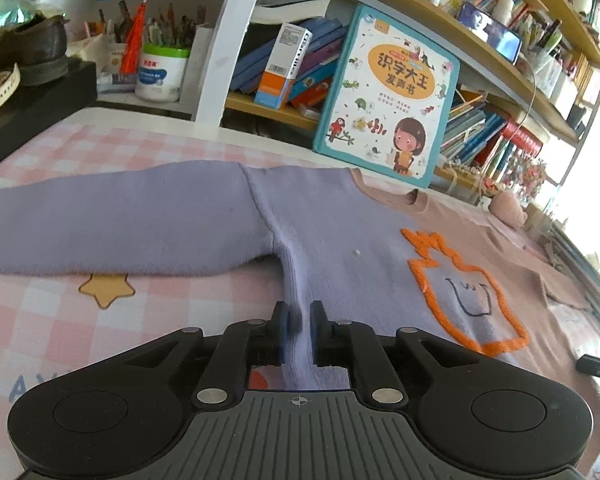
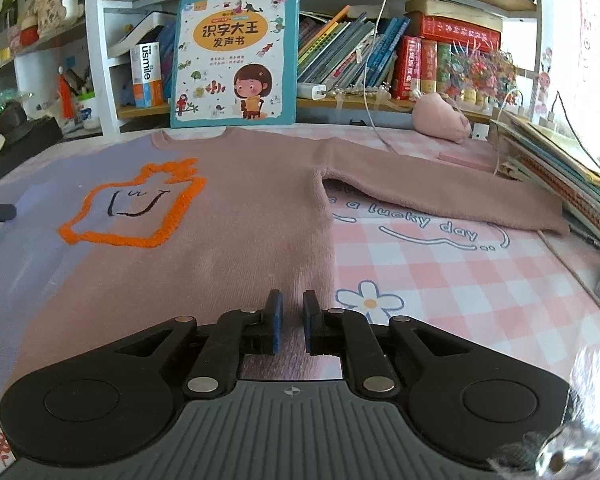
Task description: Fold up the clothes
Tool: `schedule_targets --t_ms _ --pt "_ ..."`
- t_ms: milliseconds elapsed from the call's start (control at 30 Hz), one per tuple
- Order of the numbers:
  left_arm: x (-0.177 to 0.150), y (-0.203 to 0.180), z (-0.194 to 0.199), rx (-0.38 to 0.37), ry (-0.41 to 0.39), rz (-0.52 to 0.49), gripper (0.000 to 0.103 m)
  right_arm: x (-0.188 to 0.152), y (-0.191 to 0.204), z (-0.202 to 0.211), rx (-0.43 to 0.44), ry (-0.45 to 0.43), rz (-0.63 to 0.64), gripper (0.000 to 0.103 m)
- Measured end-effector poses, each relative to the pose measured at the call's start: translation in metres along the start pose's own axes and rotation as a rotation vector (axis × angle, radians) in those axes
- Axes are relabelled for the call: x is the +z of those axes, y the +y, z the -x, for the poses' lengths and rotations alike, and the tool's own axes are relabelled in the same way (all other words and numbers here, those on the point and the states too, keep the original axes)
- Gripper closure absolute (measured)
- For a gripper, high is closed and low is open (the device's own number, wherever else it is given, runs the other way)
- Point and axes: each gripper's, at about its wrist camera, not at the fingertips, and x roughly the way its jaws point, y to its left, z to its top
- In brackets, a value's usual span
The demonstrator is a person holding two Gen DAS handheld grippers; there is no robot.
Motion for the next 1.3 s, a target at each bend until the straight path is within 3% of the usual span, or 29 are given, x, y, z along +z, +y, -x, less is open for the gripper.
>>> schedule_targets --t_ms 67,133,267,733,833,900,967,1100,1233,1300 --pt "-0.001 0.003 -0.002 -0.021 -0.002 0.003 0.100 -0.001 0.002 0.001 -0.002 0.002 0.002 0.094" --pt "0.000 0.007 -0.004 -0.031 -0.004 0.013 0.101 -0.002 0.004 0.001 -0.006 0.004 0.010 0.093" --pt "0.006 0.017 -0.008 -0.023 -0.012 0.047 0.101 -0.003 0.010 0.000 0.002 0.004 0.025 0.092" --pt "0.004 0.003 -0.010 0.050 -0.016 -0.028 0.096 -0.004 0.015 -0.004 -0.002 -0.008 0.054 0.092" --pt "0.005 -0.004 -0.005 0.069 -0.031 -0.053 0.084 -0.003 0.014 -0.004 -0.001 -0.008 0.047 0.092" --pt "0.006 -0.008 0.002 0.073 -0.059 -0.066 0.071 -0.003 0.013 -0.003 0.012 -0.011 0.034 0.084" --pt "0.006 -0.015 0.011 0.079 -0.096 -0.089 0.057 -0.002 0.014 -0.001 0.030 -0.021 0.019 0.068" --pt "0.002 -0.032 0.032 0.088 -0.157 -0.156 0.040 0.002 0.020 0.005 0.022 -0.057 0.038 0.059" --pt "-0.006 -0.044 0.047 0.129 -0.175 -0.211 0.027 0.004 0.025 0.010 0.031 -0.086 0.044 0.034" --pt "-0.009 -0.044 0.053 0.141 -0.182 -0.215 0.019 0.005 0.028 0.009 0.042 -0.088 0.042 0.029"
